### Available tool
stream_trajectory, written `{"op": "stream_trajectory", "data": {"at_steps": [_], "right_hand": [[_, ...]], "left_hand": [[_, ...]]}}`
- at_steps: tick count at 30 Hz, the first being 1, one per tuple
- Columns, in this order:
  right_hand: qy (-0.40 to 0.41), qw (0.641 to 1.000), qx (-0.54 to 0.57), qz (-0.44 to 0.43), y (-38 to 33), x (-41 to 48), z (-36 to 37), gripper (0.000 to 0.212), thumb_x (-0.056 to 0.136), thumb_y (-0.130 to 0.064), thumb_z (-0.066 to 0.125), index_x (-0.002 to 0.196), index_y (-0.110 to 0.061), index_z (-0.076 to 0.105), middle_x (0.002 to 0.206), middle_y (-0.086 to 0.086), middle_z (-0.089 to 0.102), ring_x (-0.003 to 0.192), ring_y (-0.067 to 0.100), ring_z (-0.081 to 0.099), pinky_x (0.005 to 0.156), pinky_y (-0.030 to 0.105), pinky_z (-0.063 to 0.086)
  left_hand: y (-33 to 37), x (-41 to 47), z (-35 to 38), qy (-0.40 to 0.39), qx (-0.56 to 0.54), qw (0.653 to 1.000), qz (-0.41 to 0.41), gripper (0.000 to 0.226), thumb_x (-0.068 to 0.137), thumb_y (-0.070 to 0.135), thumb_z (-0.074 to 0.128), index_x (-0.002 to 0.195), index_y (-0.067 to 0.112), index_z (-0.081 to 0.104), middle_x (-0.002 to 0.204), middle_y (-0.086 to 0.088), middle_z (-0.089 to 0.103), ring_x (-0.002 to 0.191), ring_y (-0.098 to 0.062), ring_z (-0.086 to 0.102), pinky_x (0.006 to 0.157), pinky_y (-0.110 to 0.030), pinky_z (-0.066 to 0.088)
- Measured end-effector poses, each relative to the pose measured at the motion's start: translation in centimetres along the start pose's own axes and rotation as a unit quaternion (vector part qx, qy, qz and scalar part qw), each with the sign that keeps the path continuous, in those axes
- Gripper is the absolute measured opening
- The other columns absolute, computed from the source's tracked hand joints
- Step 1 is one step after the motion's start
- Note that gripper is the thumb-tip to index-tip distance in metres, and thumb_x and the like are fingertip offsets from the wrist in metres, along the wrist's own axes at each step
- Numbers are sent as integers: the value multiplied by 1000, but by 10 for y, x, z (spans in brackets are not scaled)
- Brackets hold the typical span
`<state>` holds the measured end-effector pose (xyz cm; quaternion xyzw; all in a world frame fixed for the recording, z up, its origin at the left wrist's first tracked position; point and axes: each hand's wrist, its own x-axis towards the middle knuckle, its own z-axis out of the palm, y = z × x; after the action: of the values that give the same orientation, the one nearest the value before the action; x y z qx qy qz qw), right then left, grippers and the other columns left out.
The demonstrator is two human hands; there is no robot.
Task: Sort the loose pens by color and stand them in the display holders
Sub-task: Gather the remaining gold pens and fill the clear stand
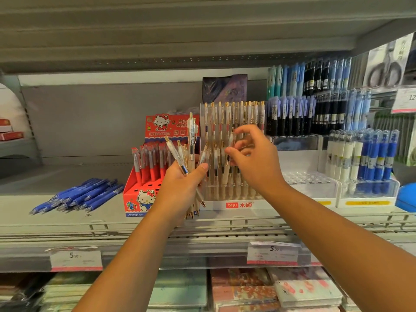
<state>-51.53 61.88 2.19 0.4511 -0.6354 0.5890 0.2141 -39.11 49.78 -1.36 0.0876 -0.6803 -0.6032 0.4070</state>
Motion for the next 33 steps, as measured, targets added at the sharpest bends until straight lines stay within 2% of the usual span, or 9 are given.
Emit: {"op": "stream_trajectory", "data": {"at_steps": [4, 9, 12, 18, 22, 28, 31, 33], "right_hand": [[-48, 998, -47, 21, 8, -5, 8, 35, 83, -16, 76, 109, -28, 56, 77, -7, 63, 65, 5, 62, 67, 30, 59], [-57, 995, -83, 12, 8, -6, 9, 33, 85, -18, 76, 104, -30, 52, 74, -8, 63, 64, 4, 61, 68, 30, 58], [-63, 993, -98, 4, 7, -5, 9, 34, 85, -19, 76, 102, -30, 49, 73, -8, 63, 66, 4, 62, 68, 28, 57], [-86, 990, -108, 9, 5, -1, 7, 34, 84, -19, 76, 102, -25, 49, 73, -5, 64, 67, 6, 63, 67, 25, 55], [-91, 987, -129, -1, 4, 2, 6, 34, 84, -20, 77, 99, -25, 47, 72, -5, 63, 66, 6, 62, 62, 20, 49], [-158, 972, -172, 3, 8, 3, 7, 29, 88, -19, 71, 108, -22, 51, 73, -7, 62, 64, 4, 61, 60, 18, 48], [-137, 971, -195, -24, 8, 0, 5, 26, 90, -22, 69, 110, -24, 53, 73, -10, 59, 65, 3, 58, 60, 21, 48], [-106, 971, -209, -48, 5, -2, 4, 24, 91, -22, 65, 113, -24, 55, 81, -11, 57, 68, 3, 54, 62, 24, 48]], "left_hand": [[1, 0, 0, 0, -6, 1000, 8, 13, 93, 23, 66, 105, 21, 69, 82, 5, 73, 74, -9, 66, 70, -31, 51], [3, -1, 1, 12, 4, 999, 31, 9, 94, 18, 64, 103, 18, 65, 83, 0, 74, 71, -12, 65, 70, -33, 55], [4, -2, 1, 9, 9, 999, 36, 8, 95, 18, 64, 102, 19, 64, 86, -1, 75, 71, -15, 66, 71, -36, 54], [7, -5, 2, 2, 2, 1000, 27, 7, 96, 17, 62, 99, 23, 64, 87, -3, 75, 70, -16, 65, 65, -32, 50], [9, -6, 3, -5, 0, 1000, 28, 10, 96, 16, 62, 95, 25, 66, 86, -4, 75, 69, -16, 64, 65, -33, 50], [11, -8, 3, -7, 4, 1000, 25, 8, 96, 16, 62, 97, 24, 64, 87, -3, 76, 68, -13, 64, 68, -33, 53], [11, -8, 4, -9, 1, 1000, 17, 7, 97, 16, 61, 99, 22, 64, 87, -3, 76, 67, -13, 64, 68, -34, 52], [11, -8, 3, -10, 0, 1000, 14, 6, 97, 16, 61, 98, 22, 63, 88, -4, 76, 66, -14, 64, 66, -33, 52]]}}
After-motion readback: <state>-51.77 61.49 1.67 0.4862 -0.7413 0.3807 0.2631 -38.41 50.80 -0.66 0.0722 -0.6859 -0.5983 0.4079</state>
